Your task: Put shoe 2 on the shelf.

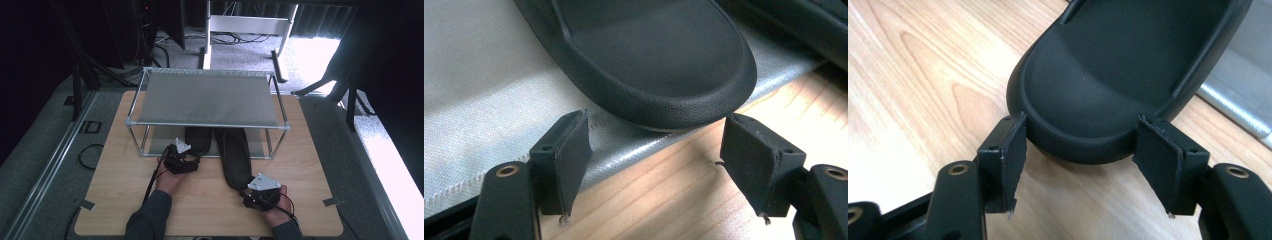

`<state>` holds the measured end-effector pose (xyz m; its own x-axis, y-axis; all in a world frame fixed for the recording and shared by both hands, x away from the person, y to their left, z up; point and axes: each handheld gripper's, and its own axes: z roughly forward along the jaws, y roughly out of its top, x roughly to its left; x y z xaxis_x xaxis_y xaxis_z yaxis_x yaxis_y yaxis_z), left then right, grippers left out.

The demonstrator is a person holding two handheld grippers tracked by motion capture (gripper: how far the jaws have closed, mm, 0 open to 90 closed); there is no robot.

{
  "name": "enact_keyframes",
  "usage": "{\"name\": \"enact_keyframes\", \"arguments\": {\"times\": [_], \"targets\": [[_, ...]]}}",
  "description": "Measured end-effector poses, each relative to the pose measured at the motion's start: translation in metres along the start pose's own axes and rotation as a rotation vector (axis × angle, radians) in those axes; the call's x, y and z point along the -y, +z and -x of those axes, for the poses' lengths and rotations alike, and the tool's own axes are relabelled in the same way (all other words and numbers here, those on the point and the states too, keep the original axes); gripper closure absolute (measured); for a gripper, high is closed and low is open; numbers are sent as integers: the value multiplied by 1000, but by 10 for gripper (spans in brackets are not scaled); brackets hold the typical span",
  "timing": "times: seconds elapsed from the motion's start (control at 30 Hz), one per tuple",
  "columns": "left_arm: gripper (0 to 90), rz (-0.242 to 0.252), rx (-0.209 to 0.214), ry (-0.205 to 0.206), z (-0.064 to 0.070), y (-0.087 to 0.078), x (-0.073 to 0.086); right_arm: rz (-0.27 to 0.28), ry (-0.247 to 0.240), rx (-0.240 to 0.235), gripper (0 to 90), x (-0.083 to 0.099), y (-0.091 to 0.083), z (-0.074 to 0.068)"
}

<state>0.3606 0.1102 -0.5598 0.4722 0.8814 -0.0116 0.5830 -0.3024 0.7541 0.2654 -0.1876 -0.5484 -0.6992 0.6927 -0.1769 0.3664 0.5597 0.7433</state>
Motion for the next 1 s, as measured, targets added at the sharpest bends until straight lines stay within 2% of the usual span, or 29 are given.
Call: {"name": "enact_keyframes", "arguments": {"times": [0.3,0.6,1.0], "targets": [[288,0,0,0,0,0,0,32,-2,6,392,-14,9,2],[288,1,1,-1,0,0,0,45,12,42,410,-30,20,5],[288,2,3,-2,0,0,0,42,14,55,415,-42,37,13]]}}
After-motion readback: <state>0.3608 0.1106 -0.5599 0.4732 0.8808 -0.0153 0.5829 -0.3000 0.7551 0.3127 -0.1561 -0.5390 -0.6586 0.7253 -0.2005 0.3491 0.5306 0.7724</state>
